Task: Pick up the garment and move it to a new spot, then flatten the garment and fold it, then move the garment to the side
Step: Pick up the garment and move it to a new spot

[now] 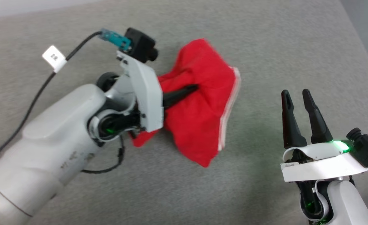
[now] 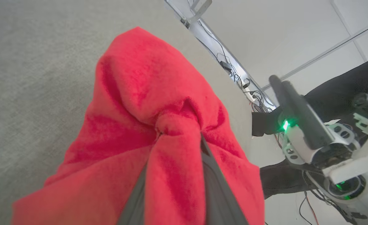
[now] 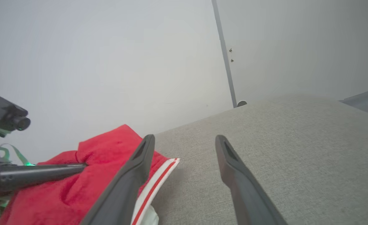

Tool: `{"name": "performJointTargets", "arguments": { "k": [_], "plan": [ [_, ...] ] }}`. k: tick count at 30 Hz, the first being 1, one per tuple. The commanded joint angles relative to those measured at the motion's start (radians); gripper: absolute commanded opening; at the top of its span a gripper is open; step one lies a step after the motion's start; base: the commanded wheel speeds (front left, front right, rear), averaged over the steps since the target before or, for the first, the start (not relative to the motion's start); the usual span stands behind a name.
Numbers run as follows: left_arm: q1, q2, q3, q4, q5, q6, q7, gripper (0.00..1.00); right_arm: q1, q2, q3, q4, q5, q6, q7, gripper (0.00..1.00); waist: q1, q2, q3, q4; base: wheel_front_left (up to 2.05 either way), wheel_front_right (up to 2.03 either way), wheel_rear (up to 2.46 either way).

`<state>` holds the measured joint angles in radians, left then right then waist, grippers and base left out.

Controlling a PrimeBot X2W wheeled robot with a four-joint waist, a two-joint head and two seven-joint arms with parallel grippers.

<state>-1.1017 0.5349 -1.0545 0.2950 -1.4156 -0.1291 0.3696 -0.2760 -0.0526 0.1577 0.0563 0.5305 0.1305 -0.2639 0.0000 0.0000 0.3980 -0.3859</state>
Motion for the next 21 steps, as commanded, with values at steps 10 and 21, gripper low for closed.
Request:
{"name": "performJointTargets", "arguments": {
  "k": [10, 21],
  "plan": [
    [-0.018, 0.091, -0.166, 0.189, 0.079, 0.002, 0.076, 0.0, 0.032, 0.003, 0.017, -0.023, 0.065, 0.0, -0.001, 1.0, 0.0, 0.0, 0.11, -0.186, 0.0, 0.0, 0.0],
    [0.001, 0.093, -0.241, 0.256, 0.126, 0.008, 0.082, 0.2, 0.023, 0.003, 0.02, -0.03, 0.054, 0.0, -0.001, 1.0, 0.0, 0.0, 0.111, -0.176, 0.0, 0.0, 0.0]
  ]
}}
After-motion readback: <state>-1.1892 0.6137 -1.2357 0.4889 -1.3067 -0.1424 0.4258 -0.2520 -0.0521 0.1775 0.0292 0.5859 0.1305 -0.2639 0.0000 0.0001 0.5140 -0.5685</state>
